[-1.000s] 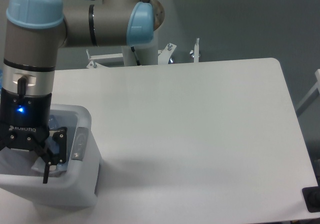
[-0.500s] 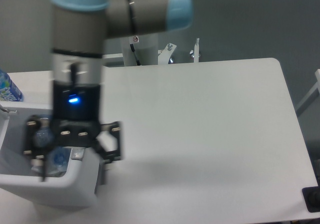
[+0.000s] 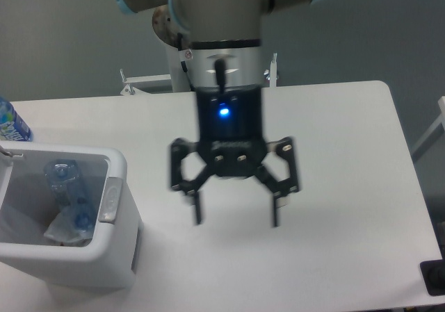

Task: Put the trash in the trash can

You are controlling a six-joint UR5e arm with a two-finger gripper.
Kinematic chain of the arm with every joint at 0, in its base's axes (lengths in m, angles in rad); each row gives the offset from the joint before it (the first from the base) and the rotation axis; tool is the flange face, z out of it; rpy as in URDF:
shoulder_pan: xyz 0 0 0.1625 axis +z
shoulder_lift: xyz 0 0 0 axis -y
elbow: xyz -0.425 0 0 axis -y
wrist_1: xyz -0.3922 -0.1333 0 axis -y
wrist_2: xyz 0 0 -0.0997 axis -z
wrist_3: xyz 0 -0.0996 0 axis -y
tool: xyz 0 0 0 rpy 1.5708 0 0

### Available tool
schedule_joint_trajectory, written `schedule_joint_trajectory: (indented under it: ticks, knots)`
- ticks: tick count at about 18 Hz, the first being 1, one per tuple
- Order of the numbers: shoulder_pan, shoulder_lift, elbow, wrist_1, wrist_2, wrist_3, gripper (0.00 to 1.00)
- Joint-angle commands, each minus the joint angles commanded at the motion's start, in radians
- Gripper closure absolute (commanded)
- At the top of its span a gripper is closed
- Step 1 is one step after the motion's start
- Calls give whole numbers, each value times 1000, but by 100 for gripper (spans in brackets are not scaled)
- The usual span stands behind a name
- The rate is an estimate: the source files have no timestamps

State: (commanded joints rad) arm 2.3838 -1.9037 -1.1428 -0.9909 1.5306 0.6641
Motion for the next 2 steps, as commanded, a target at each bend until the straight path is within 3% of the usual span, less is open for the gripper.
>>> schedule_joint_trajectory:
  ticks: [2]
  knots:
    - [3,3,-3,-3,22,2,0]
